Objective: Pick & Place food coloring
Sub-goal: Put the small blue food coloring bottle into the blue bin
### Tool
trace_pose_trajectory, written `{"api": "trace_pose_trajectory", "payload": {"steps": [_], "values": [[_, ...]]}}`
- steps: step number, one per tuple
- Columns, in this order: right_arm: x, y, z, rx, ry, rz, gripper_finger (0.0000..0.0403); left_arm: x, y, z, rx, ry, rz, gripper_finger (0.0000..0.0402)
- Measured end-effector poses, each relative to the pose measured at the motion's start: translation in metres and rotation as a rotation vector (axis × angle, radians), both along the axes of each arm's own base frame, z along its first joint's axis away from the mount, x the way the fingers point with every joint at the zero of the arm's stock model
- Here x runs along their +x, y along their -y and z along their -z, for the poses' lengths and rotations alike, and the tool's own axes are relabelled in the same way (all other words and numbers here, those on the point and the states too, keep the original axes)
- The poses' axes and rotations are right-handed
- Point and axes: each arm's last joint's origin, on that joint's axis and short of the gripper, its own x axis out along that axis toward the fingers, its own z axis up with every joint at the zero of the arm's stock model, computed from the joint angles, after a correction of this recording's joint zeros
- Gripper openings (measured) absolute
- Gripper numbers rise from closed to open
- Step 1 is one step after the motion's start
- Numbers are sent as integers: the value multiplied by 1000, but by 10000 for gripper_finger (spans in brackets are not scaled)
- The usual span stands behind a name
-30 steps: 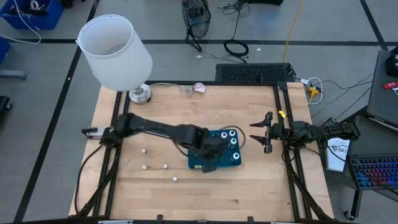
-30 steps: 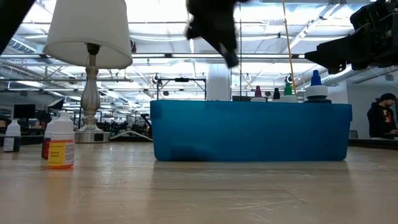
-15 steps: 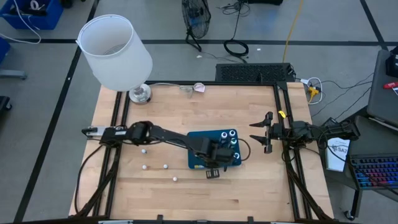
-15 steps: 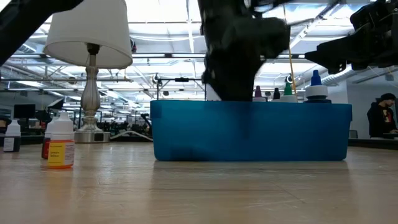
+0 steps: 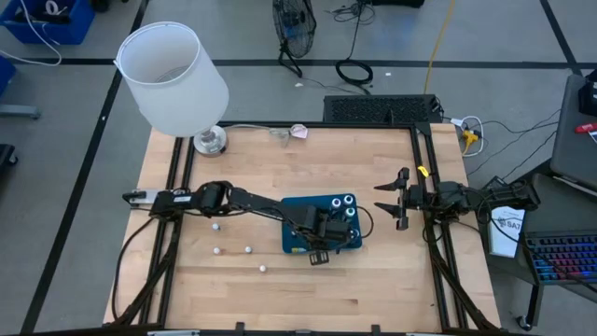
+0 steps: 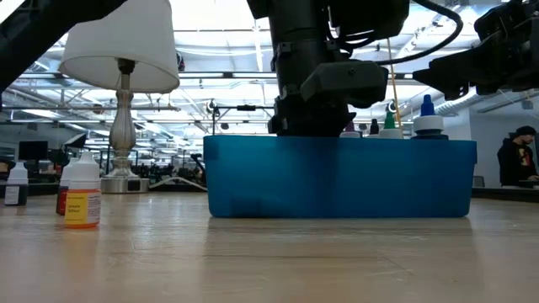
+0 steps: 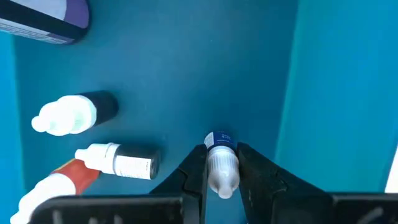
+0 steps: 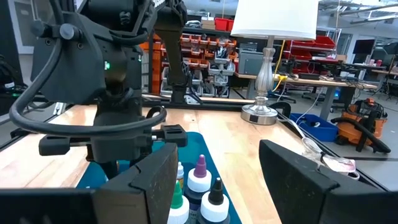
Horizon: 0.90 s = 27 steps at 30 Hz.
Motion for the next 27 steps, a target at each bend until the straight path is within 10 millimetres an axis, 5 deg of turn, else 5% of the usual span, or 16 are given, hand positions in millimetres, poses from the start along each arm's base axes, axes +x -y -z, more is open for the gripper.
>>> {"api": "trace_pose_trajectory", "payload": {"steps": [9, 14, 20, 27], "values": [[0, 0, 0, 0, 0, 0, 212, 0, 0, -3, -12, 7, -19, 186], [0, 0, 0, 0, 0, 0, 212, -2, 0, -20, -14, 48, -23, 221], [0, 0, 0, 0, -1, 0, 212, -12, -3, -59, -5, 124, -33, 228], [0, 0, 0, 0, -1, 0, 212, -50, 3, -119, 124, 154, -104, 229]]}}
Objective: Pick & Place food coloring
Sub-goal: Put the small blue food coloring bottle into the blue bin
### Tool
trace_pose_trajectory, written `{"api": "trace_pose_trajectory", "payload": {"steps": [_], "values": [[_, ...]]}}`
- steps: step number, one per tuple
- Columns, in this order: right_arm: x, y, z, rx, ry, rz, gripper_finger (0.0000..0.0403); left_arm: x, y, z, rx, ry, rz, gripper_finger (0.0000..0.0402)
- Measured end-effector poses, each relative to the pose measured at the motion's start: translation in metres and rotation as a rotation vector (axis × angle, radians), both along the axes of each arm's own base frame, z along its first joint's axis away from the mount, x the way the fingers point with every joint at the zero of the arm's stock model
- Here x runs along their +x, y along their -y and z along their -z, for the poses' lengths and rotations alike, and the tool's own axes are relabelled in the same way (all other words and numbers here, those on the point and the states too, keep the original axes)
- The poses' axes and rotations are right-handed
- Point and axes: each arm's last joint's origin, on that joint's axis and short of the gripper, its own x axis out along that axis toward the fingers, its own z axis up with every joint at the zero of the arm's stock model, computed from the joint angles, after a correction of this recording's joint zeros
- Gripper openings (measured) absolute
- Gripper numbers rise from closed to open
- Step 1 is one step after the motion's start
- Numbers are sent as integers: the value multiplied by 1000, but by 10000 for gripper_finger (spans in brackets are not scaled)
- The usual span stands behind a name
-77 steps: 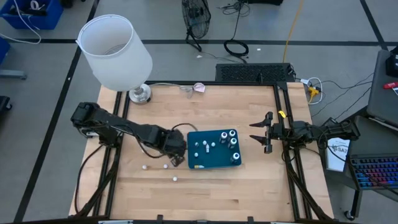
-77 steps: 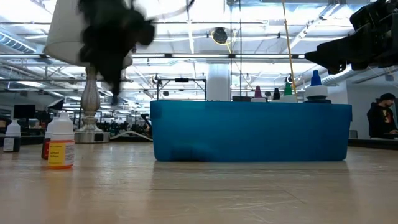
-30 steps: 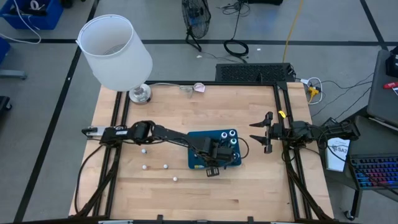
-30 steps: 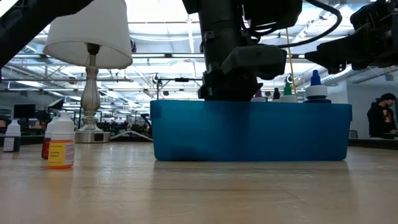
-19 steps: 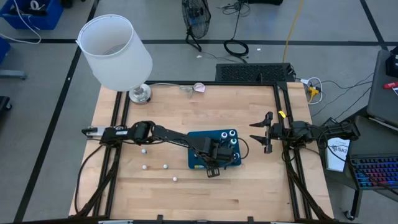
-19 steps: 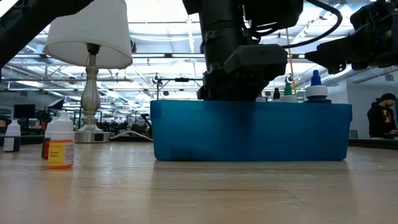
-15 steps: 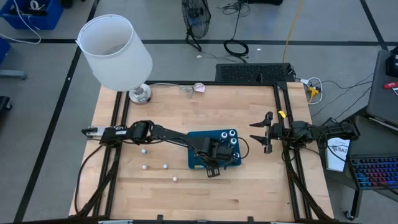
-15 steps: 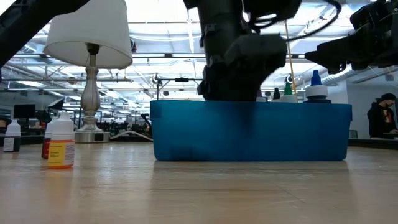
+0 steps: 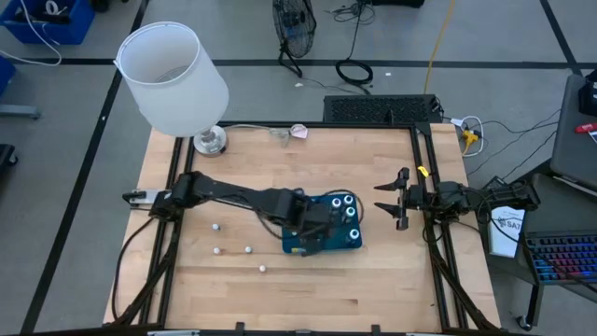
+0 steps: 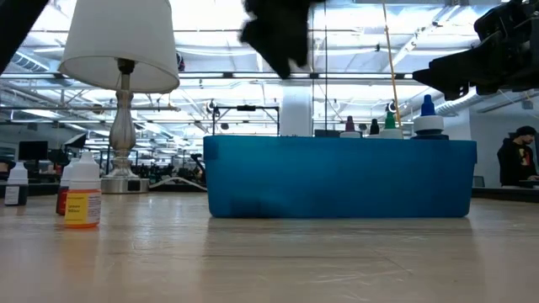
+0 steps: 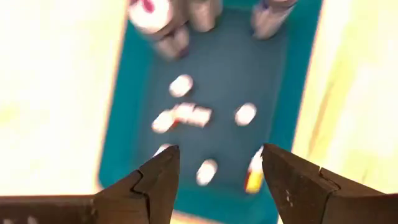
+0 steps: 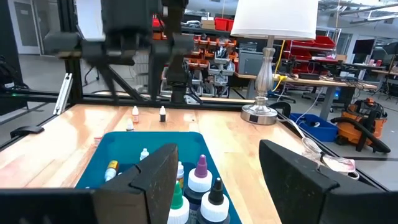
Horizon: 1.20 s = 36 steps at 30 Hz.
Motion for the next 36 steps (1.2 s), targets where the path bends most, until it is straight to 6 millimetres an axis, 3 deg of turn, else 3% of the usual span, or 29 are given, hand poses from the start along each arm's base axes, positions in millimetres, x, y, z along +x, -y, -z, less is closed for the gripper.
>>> {"api": "trace_pose_trajectory", "payload": {"steps": [7, 11, 14, 20, 25, 28, 36], "values": [[0, 0, 0, 0, 0, 0, 212, -55, 26, -31, 153, -100, -187, 230], [0, 0, 0, 0, 0, 0, 212, -72, 45, -33, 206, -40, -186, 230], [0, 0, 0, 0, 1, 0, 212, -86, 45, -24, 232, -90, -215, 230], [0, 0, 0, 0, -3, 0, 212, -126, 19, -17, 228, -126, -348, 230], [1, 0, 1, -1, -8, 0, 212, -158, -7, -10, 111, 50, -360, 230], [1, 0, 1, -1, -8, 0, 212, -182, -21, 3, -30, 82, -378, 230], [1, 0, 1, -1, -8, 0, 212, -238, -39, 64, -214, -94, -792, 230]]}}
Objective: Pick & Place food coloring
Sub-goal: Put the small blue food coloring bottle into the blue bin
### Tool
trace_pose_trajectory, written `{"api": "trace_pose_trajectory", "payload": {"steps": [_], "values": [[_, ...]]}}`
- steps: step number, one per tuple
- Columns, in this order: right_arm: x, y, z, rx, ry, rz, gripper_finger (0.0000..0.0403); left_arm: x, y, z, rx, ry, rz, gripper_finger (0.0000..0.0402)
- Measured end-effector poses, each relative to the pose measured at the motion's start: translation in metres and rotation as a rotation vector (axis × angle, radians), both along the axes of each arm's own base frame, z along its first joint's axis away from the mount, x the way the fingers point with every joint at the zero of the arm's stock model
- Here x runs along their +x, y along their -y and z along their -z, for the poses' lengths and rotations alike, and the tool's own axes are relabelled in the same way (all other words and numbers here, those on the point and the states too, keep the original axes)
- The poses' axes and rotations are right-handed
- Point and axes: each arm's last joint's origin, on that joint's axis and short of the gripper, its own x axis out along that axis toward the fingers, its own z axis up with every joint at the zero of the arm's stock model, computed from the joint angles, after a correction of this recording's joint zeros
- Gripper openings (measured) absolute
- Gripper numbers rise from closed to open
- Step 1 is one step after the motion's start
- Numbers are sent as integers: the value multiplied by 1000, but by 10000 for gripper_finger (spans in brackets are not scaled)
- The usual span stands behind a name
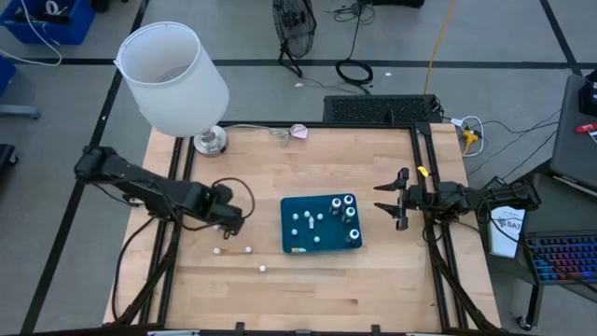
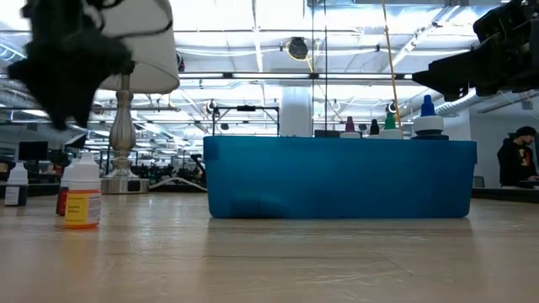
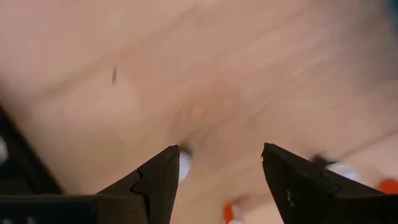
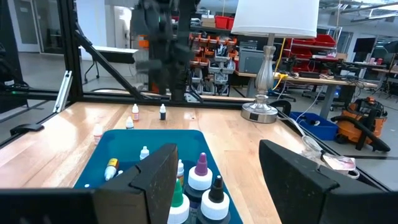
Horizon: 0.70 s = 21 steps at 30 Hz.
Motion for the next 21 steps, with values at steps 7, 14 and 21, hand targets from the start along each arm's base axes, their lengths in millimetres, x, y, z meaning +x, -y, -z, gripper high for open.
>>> {"api": "trace_pose_trajectory", "payload": {"steps": [7, 14, 21], "values": [[0, 0, 0, 0, 0, 0, 212, -18, 0, 40, -84, -120, -133, 230], [0, 0, 0, 0, 0, 0, 212, -19, 0, 50, -93, -88, -142, 230], [0, 0, 0, 0, 0, 0, 212, -23, 0, 58, -100, -94, -169, 230]]}}
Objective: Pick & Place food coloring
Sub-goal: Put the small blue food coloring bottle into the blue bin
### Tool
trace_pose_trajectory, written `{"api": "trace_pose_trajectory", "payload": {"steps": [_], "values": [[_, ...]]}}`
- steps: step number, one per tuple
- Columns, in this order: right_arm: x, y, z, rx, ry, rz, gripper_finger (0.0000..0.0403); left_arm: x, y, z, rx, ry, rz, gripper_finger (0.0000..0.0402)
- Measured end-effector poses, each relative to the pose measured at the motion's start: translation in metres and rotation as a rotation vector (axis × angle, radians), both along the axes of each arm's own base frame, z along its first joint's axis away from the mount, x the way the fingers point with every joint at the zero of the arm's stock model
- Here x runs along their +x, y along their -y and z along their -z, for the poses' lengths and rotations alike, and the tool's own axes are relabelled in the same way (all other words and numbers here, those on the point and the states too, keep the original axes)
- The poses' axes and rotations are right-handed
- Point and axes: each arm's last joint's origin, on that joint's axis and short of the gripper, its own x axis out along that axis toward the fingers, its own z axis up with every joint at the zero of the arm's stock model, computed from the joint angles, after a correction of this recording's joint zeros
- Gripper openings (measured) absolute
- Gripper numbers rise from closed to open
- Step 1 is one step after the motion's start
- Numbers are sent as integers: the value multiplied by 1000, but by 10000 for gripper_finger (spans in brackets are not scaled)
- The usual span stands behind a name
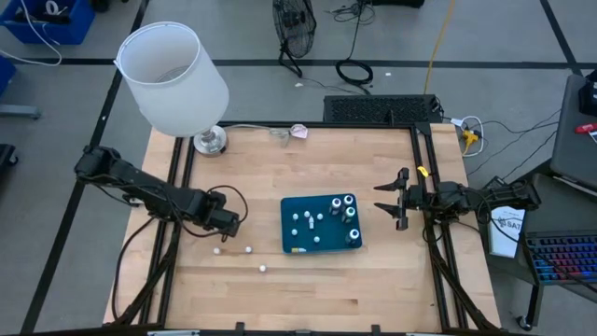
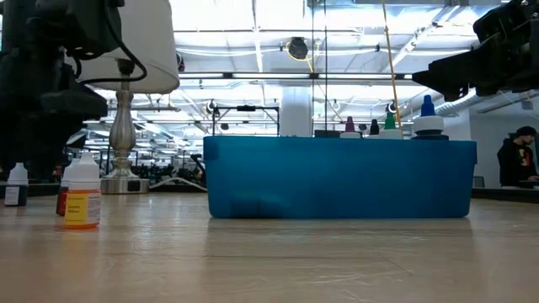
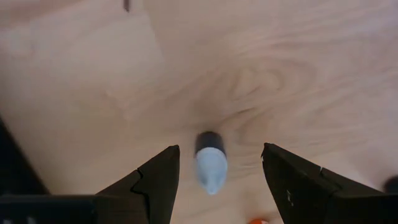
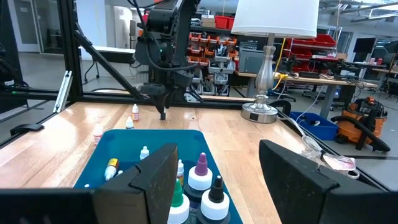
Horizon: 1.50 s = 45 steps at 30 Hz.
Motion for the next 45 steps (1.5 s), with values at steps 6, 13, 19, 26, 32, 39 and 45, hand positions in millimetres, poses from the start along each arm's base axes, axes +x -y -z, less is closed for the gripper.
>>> {"api": "trace_pose_trajectory", "payload": {"steps": [6, 13, 19, 26, 32, 39, 45], "values": [[0, 0, 0, 0, 0, 0, 212, -4, 1, 7, -5, -11, -7, 230], [0, 0, 0, 0, 0, 0, 212, -4, 1, 7, 0, -8, -6, 230], [0, 0, 0, 0, 0, 0, 212, -4, 1, 7, 0, -8, -6, 218], [0, 0, 0, 0, 0, 0, 213, -4, 1, 7, 0, -8, -6, 137], [0, 0, 0, 0, 0, 0, 212, -4, 1, 6, -25, -15, -8, 80], [0, 0, 0, 0, 0, 0, 212, -4, 1, 6, -25, -15, -8, 83], [0, 0, 0, 0, 0, 0, 212, -4, 2, 6, -57, -23, -7, 134]]}}
